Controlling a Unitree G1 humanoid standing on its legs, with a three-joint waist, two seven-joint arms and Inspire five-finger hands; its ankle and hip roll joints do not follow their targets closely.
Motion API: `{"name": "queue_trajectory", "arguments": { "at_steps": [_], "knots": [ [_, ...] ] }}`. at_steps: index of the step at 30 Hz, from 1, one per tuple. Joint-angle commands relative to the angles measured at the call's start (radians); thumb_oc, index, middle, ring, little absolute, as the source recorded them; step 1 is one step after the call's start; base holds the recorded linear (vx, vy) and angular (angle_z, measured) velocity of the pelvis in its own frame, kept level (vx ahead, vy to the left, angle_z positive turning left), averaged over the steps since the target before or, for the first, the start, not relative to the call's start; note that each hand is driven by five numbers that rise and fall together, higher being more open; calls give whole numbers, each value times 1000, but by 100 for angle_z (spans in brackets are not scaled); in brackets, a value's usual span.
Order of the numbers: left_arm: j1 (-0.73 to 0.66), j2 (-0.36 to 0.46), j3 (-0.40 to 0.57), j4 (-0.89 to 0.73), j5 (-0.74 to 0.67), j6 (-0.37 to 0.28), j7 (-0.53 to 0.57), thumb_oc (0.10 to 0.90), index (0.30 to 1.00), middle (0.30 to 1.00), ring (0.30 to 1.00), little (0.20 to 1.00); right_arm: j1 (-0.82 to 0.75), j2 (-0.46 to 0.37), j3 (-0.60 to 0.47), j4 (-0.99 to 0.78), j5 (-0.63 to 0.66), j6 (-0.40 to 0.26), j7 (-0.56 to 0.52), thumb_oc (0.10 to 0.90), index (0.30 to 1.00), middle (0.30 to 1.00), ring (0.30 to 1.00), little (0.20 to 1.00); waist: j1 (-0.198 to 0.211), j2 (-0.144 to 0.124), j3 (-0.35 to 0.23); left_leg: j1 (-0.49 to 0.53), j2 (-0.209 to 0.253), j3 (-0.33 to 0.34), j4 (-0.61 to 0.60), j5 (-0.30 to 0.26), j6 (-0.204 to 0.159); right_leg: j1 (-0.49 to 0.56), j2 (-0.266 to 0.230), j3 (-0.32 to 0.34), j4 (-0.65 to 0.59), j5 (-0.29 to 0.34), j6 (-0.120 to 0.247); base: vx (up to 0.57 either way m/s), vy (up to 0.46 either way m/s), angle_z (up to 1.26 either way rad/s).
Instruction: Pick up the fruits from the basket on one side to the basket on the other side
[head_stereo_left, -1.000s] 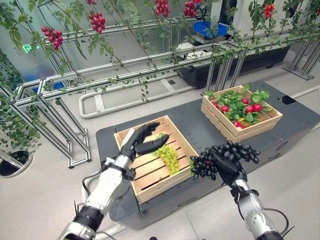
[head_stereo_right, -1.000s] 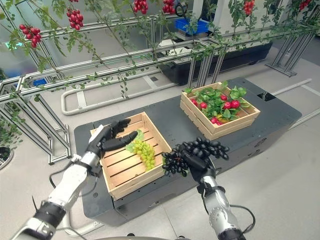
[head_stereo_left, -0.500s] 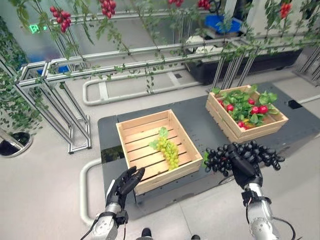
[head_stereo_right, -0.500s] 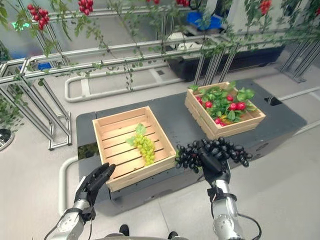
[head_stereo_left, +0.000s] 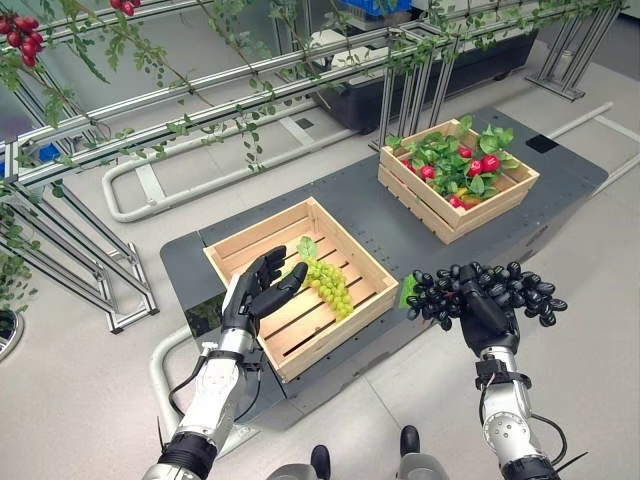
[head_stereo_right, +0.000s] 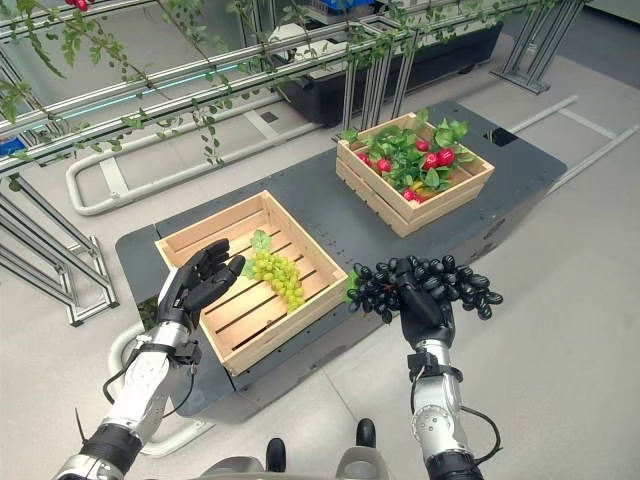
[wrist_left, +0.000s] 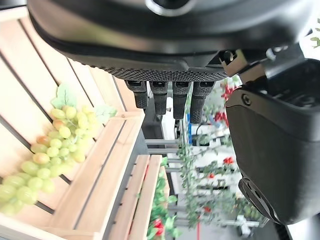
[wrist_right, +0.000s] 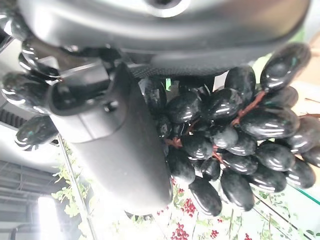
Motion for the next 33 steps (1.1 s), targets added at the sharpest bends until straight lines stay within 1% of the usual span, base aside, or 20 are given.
{"name": "queue_trajectory", "arguments": {
  "at_steps": [1, 3, 4, 5, 6, 7, 8, 9, 12, 13, 14, 15, 16, 17, 18, 19, 21, 23, 26, 33],
  "knots": [
    [-100, 44, 26, -93, 8, -124, -24, 800, 900, 900, 900, 900, -95, -57, -53, -114, -13, -109, 46, 400, 300, 300, 300, 300, -14, 40, -12, 29, -19, 17, 182, -284, 23, -123, 35, -17, -36, 37, -20, -293, 301, -24],
    [-106, 48, 27, -105, 18, -108, -37, 800, 900, 900, 900, 900, -79, -53, -61, -109, -3, -90, 56, 400, 300, 300, 300, 300, -17, 43, -3, 33, -25, 45, 182, -279, 22, -138, 30, -57, -36, 28, -15, -212, 231, -40],
    [-88, 57, 30, -133, 25, -89, -13, 800, 900, 900, 900, 900, -73, -43, -52, -104, -3, -58, 67, 400, 300, 300, 300, 300, -12, 61, 4, 67, -12, 98, 145, -272, 14, -99, 16, -171, 53, 66, -4, -89, 142, -48],
    [-85, 57, 31, -136, 26, -88, -10, 800, 900, 900, 900, 900, -72, -42, -50, -104, -4, -55, 67, 400, 300, 300, 300, 300, -12, 62, 8, 72, -12, 102, 141, -270, 14, -99, 14, -176, 67, 67, -4, -228, 235, -97],
    [-42, 62, 47, -171, 30, -90, 19, 800, 900, 900, 900, 900, -66, -27, -27, -124, -14, -50, 56, 400, 300, 300, 300, 300, -11, 90, 16, 90, 13, 147, 85, -233, 14, -118, 1, -204, 289, 6, -28, -210, 126, -101],
    [-34, 62, 52, -178, 27, -91, 16, 800, 900, 900, 900, 900, -63, -24, -22, -131, -18, -57, 46, 400, 300, 300, 300, 300, -11, 94, 15, 93, 17, 154, 76, -225, 12, -123, 0, -203, 308, -12, -35, -267, 156, -149],
    [-14, 68, 66, -193, 15, -93, 11, 800, 900, 900, 900, 900, -54, -22, -15, -150, -25, -67, 32, 400, 300, 300, 300, 300, -12, 108, 10, 97, 29, 160, 33, -199, 13, -125, -7, -199, 431, -65, -61, -183, 50, -110],
    [5, 72, 77, -200, 1, -91, 16, 800, 900, 900, 900, 900, -43, -23, -8, -158, -25, -86, 25, 400, 300, 300, 300, 300, -15, 118, -6, 95, 41, 146, -16, -173, 18, -111, 6, -167, 549, -149, -96, -163, 37, -91],
    [9, 63, 78, -189, 10, -91, 27, 800, 900, 900, 900, 900, -30, -11, 9, -151, -42, -74, 27, 400, 300, 300, 300, 300, -12, 105, -38, 76, 33, 130, -39, -157, 23, -70, 34, -147, 604, -229, -108, -101, -76, -45],
    [0, 52, 70, -177, 25, -89, 71, 800, 900, 900, 900, 900, -32, -8, 46, -131, -95, -35, 17, 400, 300, 300, 300, 300, -3, 88, -60, 53, 27, 149, -23, -155, 29, -26, 30, -164, 581, -253, -110, -73, -108, -46],
    [-1, 51, 68, -176, 27, -88, 75, 800, 900, 900, 900, 900, -32, -8, 50, -130, -99, -32, 14, 400, 300, 300, 300, 300, -2, 87, -61, 51, 28, 151, -20, -156, 29, -21, 31, -164, 575, -254, -110, -69, -166, -55],
    [-13, 50, 64, -162, 13, -92, 94, 800, 900, 900, 900, 900, -30, -2, 70, -111, -106, -21, 7, 400, 300, 300, 300, 300, 6, 73, -77, 39, 28, 160, -9, -157, 30, 23, 29, -183, 497, -256, -106, -41, -235, -60],
    [-23, 49, 64, -143, -2, -104, 120, 800, 900, 900, 900, 900, -26, 1, 88, -72, -90, -7, 25, 400, 300, 300, 300, 300, 17, 59, -100, 28, 42, 190, 4, -154, 12, 112, 45, -232, 340, -277, -114, -56, -284, -76],
    [-28, 48, 63, -135, -7, -108, 129, 800, 900, 900, 900, 900, -26, 2, 95, -56, -84, -3, 27, 400, 300, 300, 300, 300, 21, 56, -106, 26, 49, 203, 5, -152, 3, 137, 54, -246, 274, -272, -114, -65, -258, -76],
    [-30, 40, 65, -128, -4, -109, 150, 800, 900, 900, 900, 900, -28, 1, 103, -33, -76, 12, 30, 400, 300, 300, 300, 300, 20, 52, -111, 27, 60, 224, -6, -138, -13, 149, 59, -252, 228, -263, -108, -134, -216, -96],
    [-43, 20, 60, -130, -11, -110, 182, 800, 900, 900, 900, 900, -50, 0, 115, 1, -59, 42, 31, 400, 300, 300, 300, 300, 10, 47, -111, 35, 73, 249, -38, -107, -35, 146, 82, -227, 144, -229, -100, -157, -205, -108],
    [-65, -2, 53, -133, 6, -110, 194, 800, 900, 900, 900, 900, -56, 4, 125, 26, -76, 42, 46, 400, 300, 300, 300, 300, 4, 42, -111, 31, 86, 267, -75, -79, -52, 157, 106, -224, 93, -248, -99, -135, -176, -100],
    [-79, -34, 42, -130, 25, -92, 208, 800, 900, 900, 900, 900, -45, 11, 134, 26, -85, 57, 25, 400, 300, 300, 300, 300, -4, 34, -114, 24, 83, 261, -94, -65, -50, 171, 129, -205, 63, -250, -104, -89, -144, -24],
    [-78, -54, 39, -126, 26, -70, 231, 800, 900, 900, 900, 900, -6, 16, 145, 39, -107, 111, 49, 400, 300, 300, 300, 300, -18, 26, -129, 26, 81, 256, -136, -46, -57, 185, 152, -200, 23, -241, -115, -91, -116, -17],
    [-85, -68, 41, -71, 33, -5, 225, 800, 900, 900, 900, 900, 24, 16, 172, 89, -131, 214, 89, 400, 300, 300, 300, 300, -39, 23, -148, 29, 75, 234, -126, -50, -52, 150, 195, -162, 64, -268, -145, -50, -85, 1]
  ]
}}
